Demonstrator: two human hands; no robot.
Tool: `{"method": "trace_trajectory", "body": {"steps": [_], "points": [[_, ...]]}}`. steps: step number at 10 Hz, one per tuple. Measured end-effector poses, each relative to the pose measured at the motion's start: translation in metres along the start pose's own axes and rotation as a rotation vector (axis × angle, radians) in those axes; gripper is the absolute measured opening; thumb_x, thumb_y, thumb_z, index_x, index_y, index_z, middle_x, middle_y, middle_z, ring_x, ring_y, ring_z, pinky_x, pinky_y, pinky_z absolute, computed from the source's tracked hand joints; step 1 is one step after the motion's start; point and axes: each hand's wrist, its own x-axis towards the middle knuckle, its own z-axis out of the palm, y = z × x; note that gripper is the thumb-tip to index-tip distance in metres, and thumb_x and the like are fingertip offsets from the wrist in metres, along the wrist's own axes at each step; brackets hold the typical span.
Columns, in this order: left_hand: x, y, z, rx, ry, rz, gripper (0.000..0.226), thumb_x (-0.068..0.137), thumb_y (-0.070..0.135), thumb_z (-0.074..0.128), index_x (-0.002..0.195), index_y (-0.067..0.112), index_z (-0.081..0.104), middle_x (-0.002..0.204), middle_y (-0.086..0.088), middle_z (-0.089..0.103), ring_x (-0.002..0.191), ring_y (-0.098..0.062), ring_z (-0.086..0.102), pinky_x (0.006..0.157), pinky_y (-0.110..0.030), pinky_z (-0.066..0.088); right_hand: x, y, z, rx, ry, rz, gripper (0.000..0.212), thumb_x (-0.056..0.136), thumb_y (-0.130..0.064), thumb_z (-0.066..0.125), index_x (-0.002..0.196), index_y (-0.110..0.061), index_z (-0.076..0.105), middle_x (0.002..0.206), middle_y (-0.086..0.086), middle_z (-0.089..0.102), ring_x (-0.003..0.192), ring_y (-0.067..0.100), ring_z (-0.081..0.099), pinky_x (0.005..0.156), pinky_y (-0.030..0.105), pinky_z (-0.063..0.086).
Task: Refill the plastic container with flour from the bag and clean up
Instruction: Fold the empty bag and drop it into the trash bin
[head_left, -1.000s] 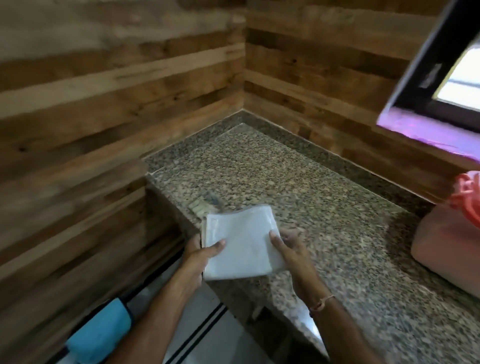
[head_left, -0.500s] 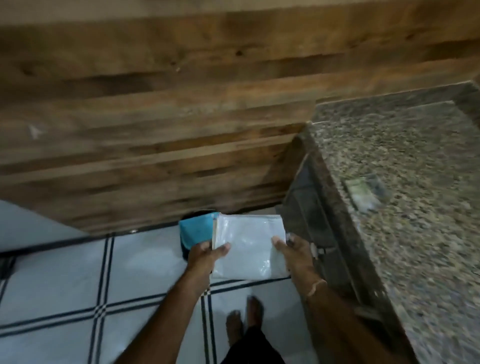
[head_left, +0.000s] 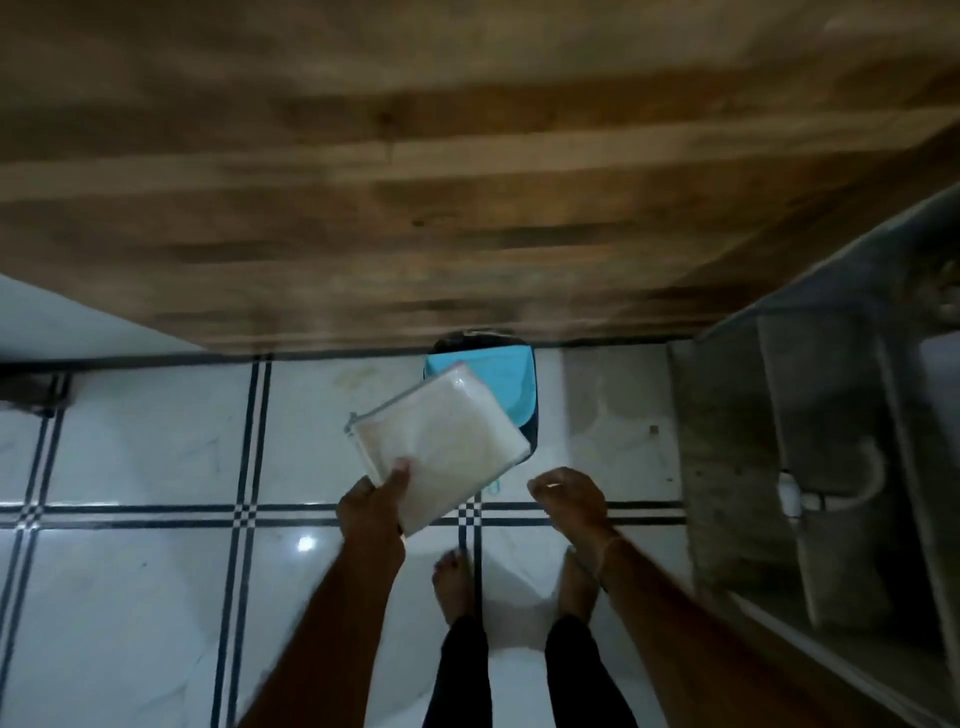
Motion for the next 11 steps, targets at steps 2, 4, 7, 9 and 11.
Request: {"method": "trace_trajectory", "body": {"steps": [2, 4, 7, 9, 11], "points": [[0.134, -0.047, 0.009, -0.106, 0.019, -0.124, 0.041, 0.089, 0.023, 0.078, 0.119, -0.002, 0.067, 0.117, -0.02, 0.073, 0.09, -0.03, 0.072, 0.055, -0.031, 0.062, 0.131, 0.019, 0.101, -0.183, -0.014, 0.012, 0.06, 0.085, -0.043, 0.079, 0.128, -0.007, 0.062, 0.135, 0.015, 0.054, 0.122, 0.029, 0.058, 0.089, 0.029, 0.05], [0.196, -0.085, 0.025, -0.091, -0.035, -0.179, 0.037, 0.084, 0.034, 0.08, 0.11, 0.011, 0.066, 0.107, -0.009, 0.075, 0.096, -0.024, 0.074, 0.06, -0.03, 0.061, 0.202, 0.027, 0.15, -0.361, 0.078, 0.042, 0.056, 0.087, -0.048, 0.07, 0.123, -0.006, 0.061, 0.138, 0.018, 0.046, 0.127, 0.037, 0.048, 0.1, 0.044, 0.05], [0.189, -0.075, 0.051, -0.193, 0.033, -0.276, 0.064, 0.078, 0.035, 0.085, 0.131, 0.007, 0.061, 0.128, -0.013, 0.069, 0.112, -0.03, 0.068, 0.065, -0.037, 0.059, 0.107, 0.074, 0.088, 0.125, 0.34, -0.007, 0.028, 0.095, -0.047, 0.053, 0.105, -0.021, 0.046, 0.089, 0.002, 0.061, 0.087, 0.035, 0.064, 0.082, 0.053, 0.054], [0.19, -0.076, 0.095, -0.098, 0.029, -0.314, 0.033, 0.092, 0.024, 0.074, 0.116, 0.009, 0.059, 0.126, -0.015, 0.064, 0.101, -0.03, 0.064, 0.082, -0.047, 0.06, 0.088, 0.101, 0.053, 0.361, 0.517, -0.006, 0.022, 0.098, -0.027, 0.064, 0.103, -0.012, 0.05, 0.082, 0.003, 0.061, 0.075, 0.023, 0.061, 0.07, 0.041, 0.053], [0.222, -0.087, 0.134, -0.003, -0.024, -0.417, 0.039, 0.108, 0.021, 0.046, 0.145, 0.008, 0.047, 0.158, -0.013, 0.043, 0.121, -0.023, 0.056, 0.099, -0.036, 0.051, 0.104, 0.12, 0.043, 0.382, 0.501, -0.024, 0.024, 0.096, -0.028, 0.068, 0.106, -0.013, 0.053, 0.089, 0.009, 0.063, 0.082, 0.027, 0.062, 0.075, 0.044, 0.054]]}}
